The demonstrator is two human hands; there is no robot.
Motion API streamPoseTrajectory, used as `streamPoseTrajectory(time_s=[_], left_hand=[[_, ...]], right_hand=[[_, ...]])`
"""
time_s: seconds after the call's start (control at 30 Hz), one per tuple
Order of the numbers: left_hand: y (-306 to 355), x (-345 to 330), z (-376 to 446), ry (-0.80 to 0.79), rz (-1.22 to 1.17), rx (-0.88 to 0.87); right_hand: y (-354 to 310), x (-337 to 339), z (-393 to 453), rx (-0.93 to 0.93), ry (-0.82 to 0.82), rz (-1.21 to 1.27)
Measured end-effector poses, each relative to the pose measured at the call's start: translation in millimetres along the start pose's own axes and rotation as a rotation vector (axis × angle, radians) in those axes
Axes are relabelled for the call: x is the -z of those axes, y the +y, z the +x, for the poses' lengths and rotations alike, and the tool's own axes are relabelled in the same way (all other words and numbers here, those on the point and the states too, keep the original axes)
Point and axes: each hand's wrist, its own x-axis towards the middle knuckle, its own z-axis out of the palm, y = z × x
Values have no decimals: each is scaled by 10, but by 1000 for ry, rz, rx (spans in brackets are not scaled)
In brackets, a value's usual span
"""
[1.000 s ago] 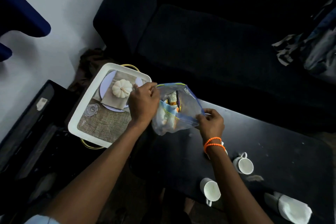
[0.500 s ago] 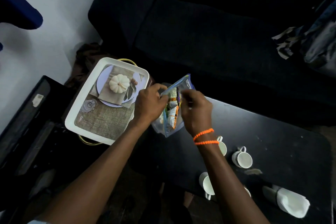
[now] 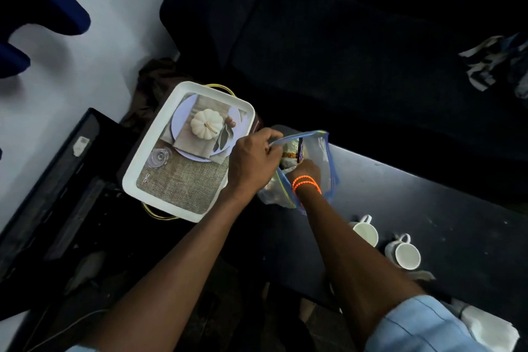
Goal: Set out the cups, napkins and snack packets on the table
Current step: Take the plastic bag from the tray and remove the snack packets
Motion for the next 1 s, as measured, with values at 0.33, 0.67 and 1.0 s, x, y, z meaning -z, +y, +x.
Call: streamPoseTrajectory(time_s=[0.33,0.67,1.0], left_hand=[[54,-56,131,103,-74,134],[-177,-117,305,190,-36,159],[-173,-250,170,129,-146,157]], right_hand=[[-169,911,-473,433,126,73],[873,1996,-486,377,315,788],[1208,627,296,409,331,-169]])
